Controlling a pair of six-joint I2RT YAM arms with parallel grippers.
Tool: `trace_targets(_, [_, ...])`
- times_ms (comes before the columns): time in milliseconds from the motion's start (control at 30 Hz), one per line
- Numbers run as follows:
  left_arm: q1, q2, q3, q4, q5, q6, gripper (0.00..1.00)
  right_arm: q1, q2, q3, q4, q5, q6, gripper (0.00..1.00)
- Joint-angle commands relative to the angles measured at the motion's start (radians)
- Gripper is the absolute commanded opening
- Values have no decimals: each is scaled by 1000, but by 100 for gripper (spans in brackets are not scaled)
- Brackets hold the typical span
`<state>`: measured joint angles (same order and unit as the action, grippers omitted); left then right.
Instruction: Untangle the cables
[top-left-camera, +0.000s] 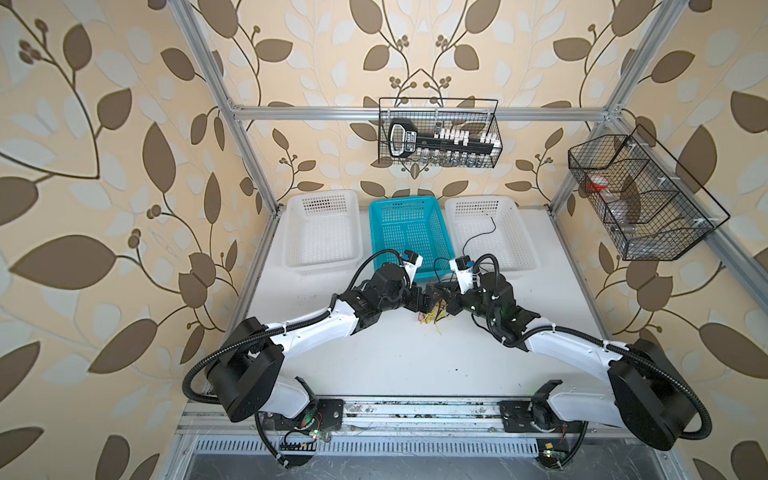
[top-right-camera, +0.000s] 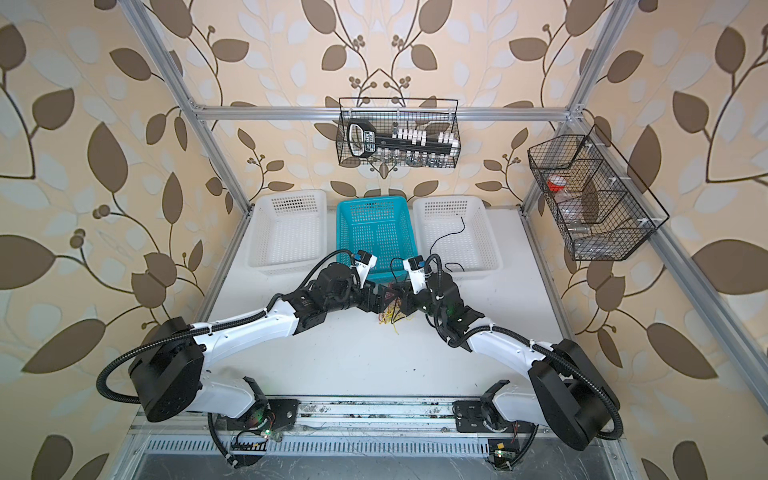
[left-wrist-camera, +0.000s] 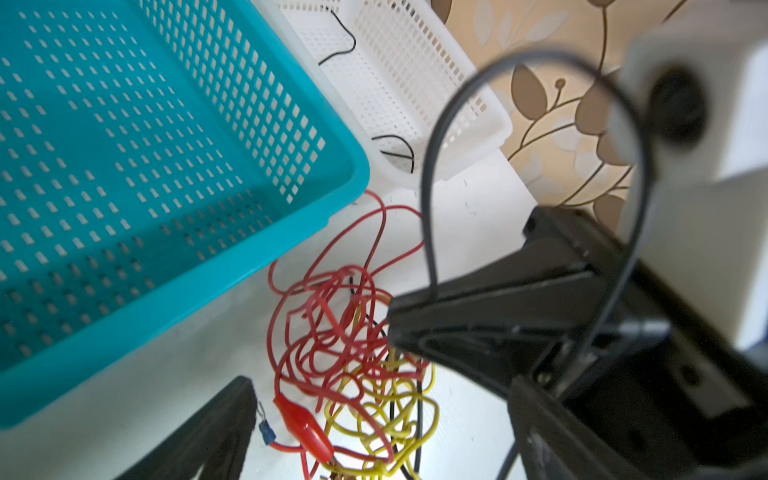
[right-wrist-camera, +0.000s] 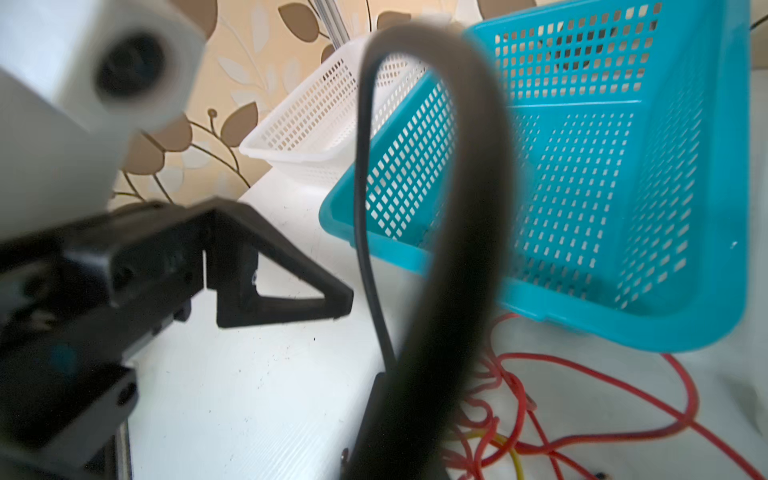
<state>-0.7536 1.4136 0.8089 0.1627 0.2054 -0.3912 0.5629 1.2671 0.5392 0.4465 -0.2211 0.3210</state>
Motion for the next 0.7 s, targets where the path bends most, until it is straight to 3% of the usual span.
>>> trace_targets(0, [-6,-48,-30,-12,17,26,95,-7,-35,-10,55,5,8,0])
trace_targets(267, [-6,-4,-32,-7,61,13,82,-9,-59,3,42,-15,14,0])
trace_targets(667, [-6,135,22,24,70,-32,21,41,-110,22,30,-9,26,0])
